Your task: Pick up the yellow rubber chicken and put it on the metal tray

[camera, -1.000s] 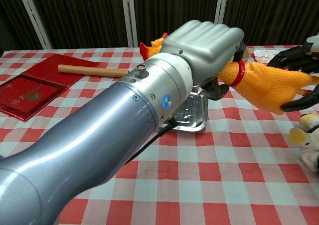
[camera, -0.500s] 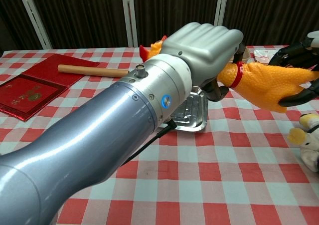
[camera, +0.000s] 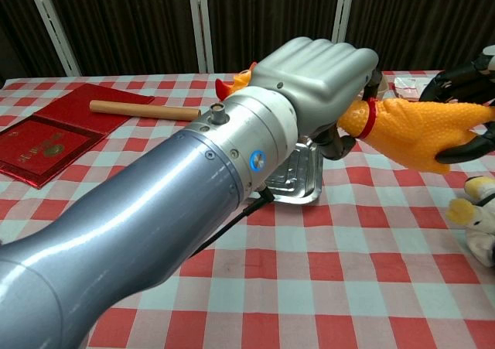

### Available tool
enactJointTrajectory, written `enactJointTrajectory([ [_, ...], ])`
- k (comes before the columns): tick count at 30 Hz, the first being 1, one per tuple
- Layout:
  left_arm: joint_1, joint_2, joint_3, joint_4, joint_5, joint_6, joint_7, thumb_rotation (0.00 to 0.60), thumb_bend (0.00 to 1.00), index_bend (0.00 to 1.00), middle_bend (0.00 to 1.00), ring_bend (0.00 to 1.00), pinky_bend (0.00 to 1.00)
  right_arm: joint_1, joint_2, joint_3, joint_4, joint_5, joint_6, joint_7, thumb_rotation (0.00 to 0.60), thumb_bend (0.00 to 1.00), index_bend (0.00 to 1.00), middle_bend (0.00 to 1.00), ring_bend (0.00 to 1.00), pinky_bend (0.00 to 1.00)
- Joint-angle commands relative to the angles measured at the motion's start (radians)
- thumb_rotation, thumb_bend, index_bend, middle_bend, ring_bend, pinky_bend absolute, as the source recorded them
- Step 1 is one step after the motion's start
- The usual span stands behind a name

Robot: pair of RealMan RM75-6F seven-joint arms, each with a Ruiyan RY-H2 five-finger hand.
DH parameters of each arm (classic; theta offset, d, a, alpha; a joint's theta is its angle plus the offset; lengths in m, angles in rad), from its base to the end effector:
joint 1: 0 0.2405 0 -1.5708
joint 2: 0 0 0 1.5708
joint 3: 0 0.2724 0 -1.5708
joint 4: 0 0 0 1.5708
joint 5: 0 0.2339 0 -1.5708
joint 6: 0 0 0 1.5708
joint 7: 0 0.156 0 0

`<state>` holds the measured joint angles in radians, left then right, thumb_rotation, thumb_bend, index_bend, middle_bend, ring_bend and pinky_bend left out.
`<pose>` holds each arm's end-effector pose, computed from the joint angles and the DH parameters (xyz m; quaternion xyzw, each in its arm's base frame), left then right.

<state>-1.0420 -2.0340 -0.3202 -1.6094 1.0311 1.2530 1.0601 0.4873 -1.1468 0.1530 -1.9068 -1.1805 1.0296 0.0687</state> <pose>0.0814 0.2779 -0.1169 -0.7693 -0.2007 -0.4635 0.3912 -0.2008 -0.2988 0.0645 0.6145 -0.5536 0.4304 0.3616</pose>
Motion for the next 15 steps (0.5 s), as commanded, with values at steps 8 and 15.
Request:
enactJointTrajectory([
  [8, -0.004, -0.003, -0.001, 0.016, 0.012, 0.006, -0.001, 0.600, 0.58, 0.60, 0.62, 0.56, 0.66, 0.019, 0.081, -0.035, -0.008, -0.064, -0.106, 0.061, 0.600, 0.35, 0.17, 0.25, 0.20, 0.30],
  [15, -0.005, -0.006, 0.000, 0.027, 0.022, 0.010, -0.002, 0.600, 0.58, 0.60, 0.62, 0.56, 0.66, 0.020, 0.107, -0.040, -0.007, -0.094, -0.125, 0.103, 0.600, 0.23, 0.06, 0.18, 0.13, 0.24],
])
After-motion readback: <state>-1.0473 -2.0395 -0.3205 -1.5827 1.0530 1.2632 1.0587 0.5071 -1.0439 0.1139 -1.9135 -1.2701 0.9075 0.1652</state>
